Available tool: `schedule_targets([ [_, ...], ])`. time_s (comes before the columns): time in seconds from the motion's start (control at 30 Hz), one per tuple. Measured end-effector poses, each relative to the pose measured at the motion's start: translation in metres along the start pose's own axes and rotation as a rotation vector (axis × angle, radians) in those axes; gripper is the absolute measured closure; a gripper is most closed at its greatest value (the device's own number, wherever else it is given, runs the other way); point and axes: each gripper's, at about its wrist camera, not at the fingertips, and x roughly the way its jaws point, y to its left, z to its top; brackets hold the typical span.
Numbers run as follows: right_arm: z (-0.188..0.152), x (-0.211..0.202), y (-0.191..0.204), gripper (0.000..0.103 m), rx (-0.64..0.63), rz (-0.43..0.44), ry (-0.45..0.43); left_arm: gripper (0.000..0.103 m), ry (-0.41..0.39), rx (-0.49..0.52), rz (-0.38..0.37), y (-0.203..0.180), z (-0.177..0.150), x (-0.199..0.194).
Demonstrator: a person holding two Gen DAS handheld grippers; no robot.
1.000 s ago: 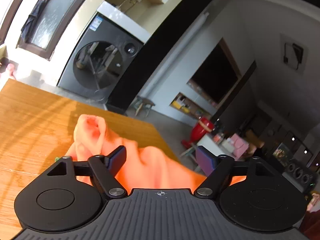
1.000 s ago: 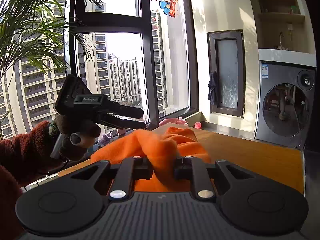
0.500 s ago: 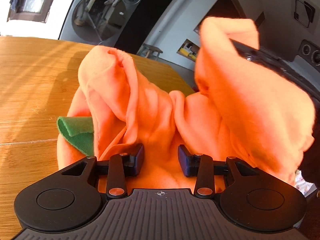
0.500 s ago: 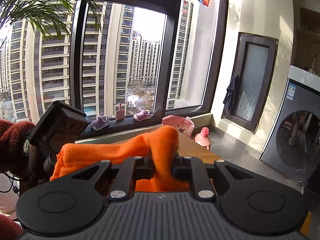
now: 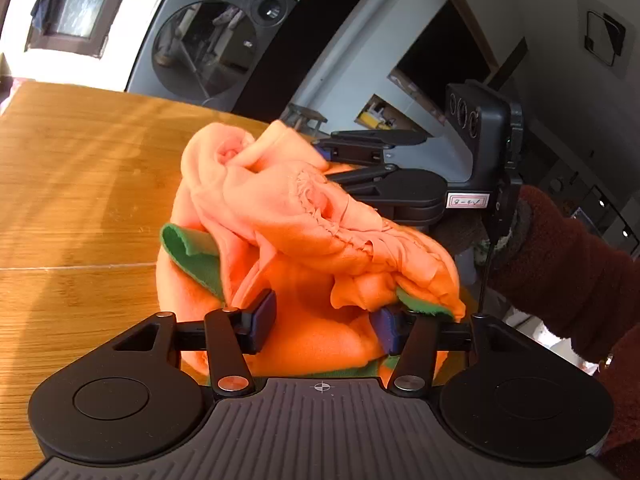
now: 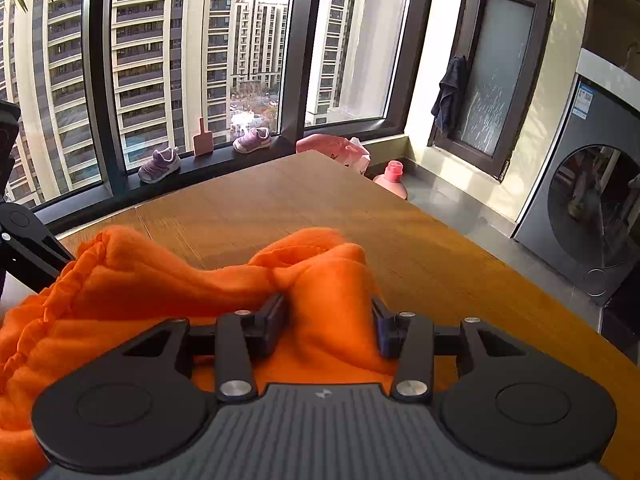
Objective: Fold clothes
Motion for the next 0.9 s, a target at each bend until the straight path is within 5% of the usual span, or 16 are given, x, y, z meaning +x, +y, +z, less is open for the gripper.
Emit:
schedule_targets([
  [0.07, -0.001, 0.000, -0.001, 0.055, 0.015, -0.007, -0.002, 0.007, -0.061, 0.052, 0.086, -0.006, 0.003, -0.021],
  [0.2, 0.000, 0.001, 0.005, 0.050, -0.008, -0.035, -0.004, 0.005, -0.211, 0.021, 0.082, -0.011, 0.016, -0.061],
  [0.33, 0.007, 0.002, 0.014, 0.048, -0.038, -0.063, 0.011, 0.001, -0.206, 0.022, 0.037, -0.024, 0.033, -0.037],
  [0.5, -0.003, -0.042, 0.002, 0.030, 0.047, -0.061, -0.057, 0.000, -0.057, 0.179, 0.254, -0.051, 0.024, 0.021],
  [0.6, -0.016, -0.079, -0.009, 0.013, 0.109, -0.059, -0.109, 0.000, -0.055, 0.113, 0.309, -0.034, 0.021, 0.024],
  [0.73, -0.039, -0.122, -0.023, 0.008, 0.208, -0.042, -0.157, 0.000, -0.048, -0.026, 0.342, -0.004, 0.013, 0.017],
  [0.9, -0.074, -0.095, -0.027, 0.005, 0.274, -0.119, -0.068, 0.000, -0.028, -0.026, 0.366, 0.000, 0.006, 0.019],
])
